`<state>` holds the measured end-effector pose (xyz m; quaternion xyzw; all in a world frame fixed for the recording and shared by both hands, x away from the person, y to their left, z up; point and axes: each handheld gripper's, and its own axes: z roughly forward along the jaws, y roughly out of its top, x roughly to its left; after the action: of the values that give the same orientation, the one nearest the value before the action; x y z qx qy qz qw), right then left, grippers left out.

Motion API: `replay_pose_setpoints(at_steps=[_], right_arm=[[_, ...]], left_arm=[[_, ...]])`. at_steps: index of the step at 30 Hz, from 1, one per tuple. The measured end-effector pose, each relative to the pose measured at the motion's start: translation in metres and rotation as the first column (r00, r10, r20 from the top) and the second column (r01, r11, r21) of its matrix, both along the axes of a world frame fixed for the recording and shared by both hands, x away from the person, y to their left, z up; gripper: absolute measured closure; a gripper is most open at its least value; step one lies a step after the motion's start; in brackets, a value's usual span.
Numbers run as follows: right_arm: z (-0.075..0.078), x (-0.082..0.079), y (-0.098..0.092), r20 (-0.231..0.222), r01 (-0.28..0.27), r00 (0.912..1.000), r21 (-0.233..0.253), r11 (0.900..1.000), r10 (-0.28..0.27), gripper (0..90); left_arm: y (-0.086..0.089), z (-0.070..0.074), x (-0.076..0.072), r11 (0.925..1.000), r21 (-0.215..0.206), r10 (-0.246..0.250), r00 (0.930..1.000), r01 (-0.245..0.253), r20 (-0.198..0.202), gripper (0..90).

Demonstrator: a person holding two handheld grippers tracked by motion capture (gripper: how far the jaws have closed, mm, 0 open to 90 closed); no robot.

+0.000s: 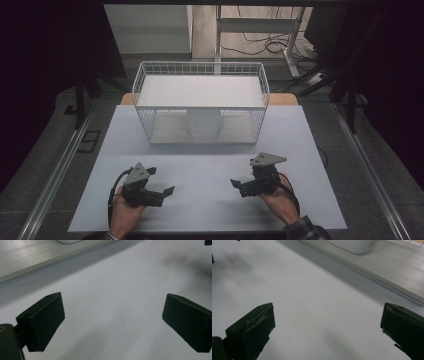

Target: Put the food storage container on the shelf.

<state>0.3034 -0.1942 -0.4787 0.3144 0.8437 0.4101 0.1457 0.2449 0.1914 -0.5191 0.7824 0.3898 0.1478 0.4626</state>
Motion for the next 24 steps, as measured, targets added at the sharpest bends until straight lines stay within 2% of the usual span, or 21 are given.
replay_pose_setpoints(at_steps=[14,24], right_arm=[[0.002,-0.016,-0.029,0.015,0.069,0.9975,0.007,0.998,-0.069,0.0],[0.000,-0.027,-0.047,0.037,0.108,0.9935,-0.015,0.994,-0.108,0.0]], left_arm=[[0.007,0.001,-0.011,0.9994,0.024,0.024,0.9997,-0.024,-0.002,3.9],[0.015,0.002,-0.020,0.9986,0.025,0.047,0.9989,-0.047,-0.001,3.9]])
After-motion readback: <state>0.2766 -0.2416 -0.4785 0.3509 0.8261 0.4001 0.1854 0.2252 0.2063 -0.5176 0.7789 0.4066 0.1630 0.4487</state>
